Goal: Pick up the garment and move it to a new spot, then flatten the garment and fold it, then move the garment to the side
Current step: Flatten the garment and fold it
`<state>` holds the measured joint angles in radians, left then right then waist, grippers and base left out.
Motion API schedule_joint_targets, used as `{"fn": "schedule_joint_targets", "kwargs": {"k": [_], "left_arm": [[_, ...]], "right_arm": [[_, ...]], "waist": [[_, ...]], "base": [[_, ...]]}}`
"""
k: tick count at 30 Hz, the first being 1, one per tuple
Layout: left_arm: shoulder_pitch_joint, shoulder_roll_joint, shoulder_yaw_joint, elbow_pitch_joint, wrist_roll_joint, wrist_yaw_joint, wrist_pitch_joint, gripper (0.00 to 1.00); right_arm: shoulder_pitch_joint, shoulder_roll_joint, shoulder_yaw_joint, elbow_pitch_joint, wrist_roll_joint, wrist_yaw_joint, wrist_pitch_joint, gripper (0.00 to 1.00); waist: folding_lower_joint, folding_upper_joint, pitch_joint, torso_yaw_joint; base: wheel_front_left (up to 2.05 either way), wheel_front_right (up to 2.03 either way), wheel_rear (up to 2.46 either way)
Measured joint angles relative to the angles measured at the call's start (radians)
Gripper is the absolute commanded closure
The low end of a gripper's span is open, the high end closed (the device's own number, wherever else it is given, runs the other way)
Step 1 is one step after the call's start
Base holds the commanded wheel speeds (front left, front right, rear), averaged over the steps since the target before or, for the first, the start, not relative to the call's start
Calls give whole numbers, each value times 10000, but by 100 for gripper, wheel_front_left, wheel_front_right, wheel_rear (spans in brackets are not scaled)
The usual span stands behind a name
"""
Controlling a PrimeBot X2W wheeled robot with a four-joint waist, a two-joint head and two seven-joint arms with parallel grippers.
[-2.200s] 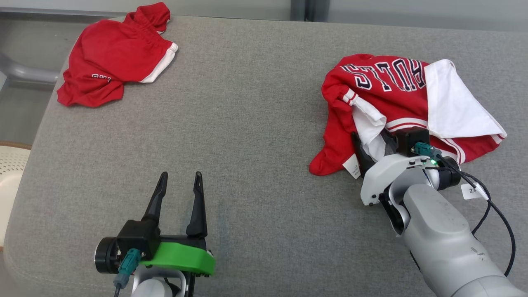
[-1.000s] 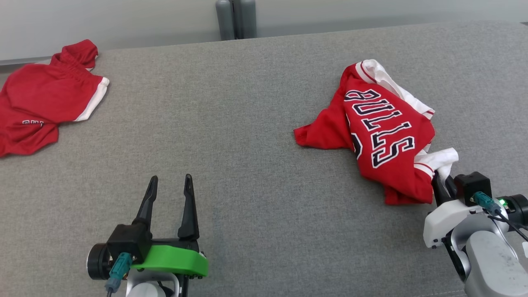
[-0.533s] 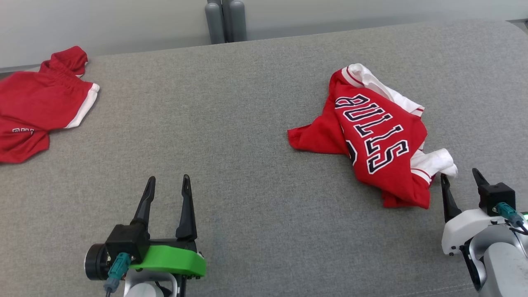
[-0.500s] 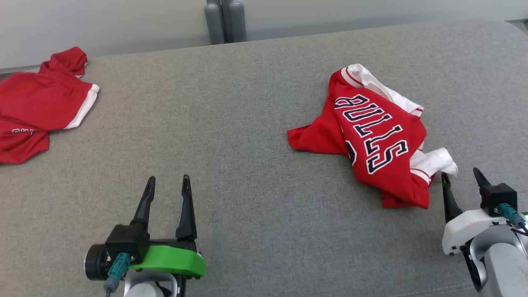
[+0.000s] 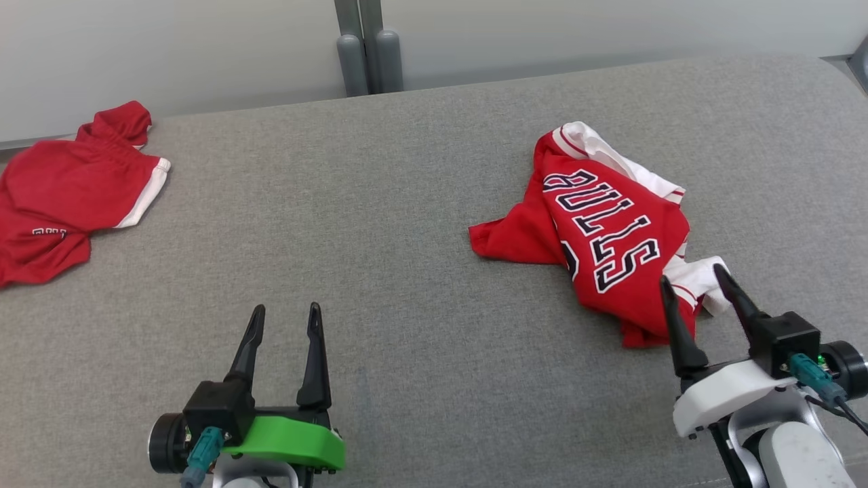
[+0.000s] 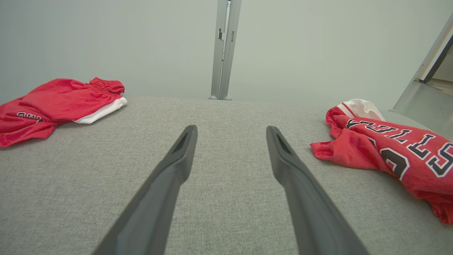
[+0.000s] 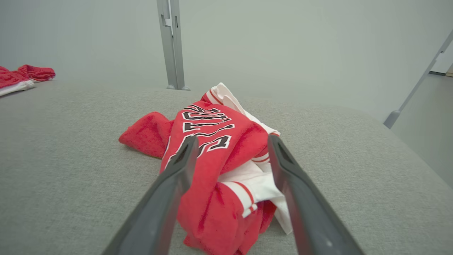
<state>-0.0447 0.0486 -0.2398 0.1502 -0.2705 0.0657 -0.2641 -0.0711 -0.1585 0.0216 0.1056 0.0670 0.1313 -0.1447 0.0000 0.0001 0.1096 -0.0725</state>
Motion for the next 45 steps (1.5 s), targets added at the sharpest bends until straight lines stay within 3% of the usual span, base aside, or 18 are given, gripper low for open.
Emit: {"fn": "schedule_joint_targets", "kwargs": {"k": [5, 9, 10, 11, 13, 14, 31, 34, 38, 45], "left_arm": [[5, 0, -169, 15, -38, -2, 0, 0], [92, 2, -138, 13, -109, 36, 0, 0], [130, 2, -146, 17, -121, 36, 0, 0], [140, 2, -163, 21, -173, 36, 0, 0], [139, 0, -173, 12, -190, 38, 0, 0], [139, 0, -176, 8, -192, 38, 0, 0], [-35, 2, -88, -61, -188, 48, 0, 0], [-102, 2, -92, -65, -190, 48, 0, 0], [-218, 2, -150, -84, -211, 48, 0, 0], [-279, 2, -151, -100, -278, 59, 0, 0]], "right_arm": [[185, -278, 765, -2, 460, 0, 1281, 0], [361, -272, 767, 343, 458, 0, 2194, 0], [350, -238, 702, 470, 449, 0, 2303, 16], [338, -242, 671, 625, 403, 0, 2362, 51], [199, -228, 723, 848, 364, -2, 2336, 74], [34, -199, 805, 926, 364, -2, 2272, 100], [-4234, 510, 3085, 1455, 1898, -4, 769, 100], [-5004, 725, 3068, 1824, 2153, -4, 472, 100], [-5848, 932, 2297, 2541, 2349, -4, -274, 100], [-5969, 1011, 1778, 4884, 1942, -6, -330, 100]], "waist": [[0, 0, -82, 259], [0, 0, -155, 579], [0, 0, -170, 636], [0, 0, -185, 690], [0, 0, -201, 781], [0, 0, -204, 823], [0, 0, 77, 1069], [0, 0, 132, 1172], [0, 0, 204, 1386], [0, 0, 412, 1772]], "base": [[0, 0, 0], [0, 0, 0], [0, 0, 0], [0, 0, 0], [0, 0, 0], [0, 0, 0], [0, 0, 0], [0, 0, 0], [0, 0, 0], [0, 0, 0]]}}
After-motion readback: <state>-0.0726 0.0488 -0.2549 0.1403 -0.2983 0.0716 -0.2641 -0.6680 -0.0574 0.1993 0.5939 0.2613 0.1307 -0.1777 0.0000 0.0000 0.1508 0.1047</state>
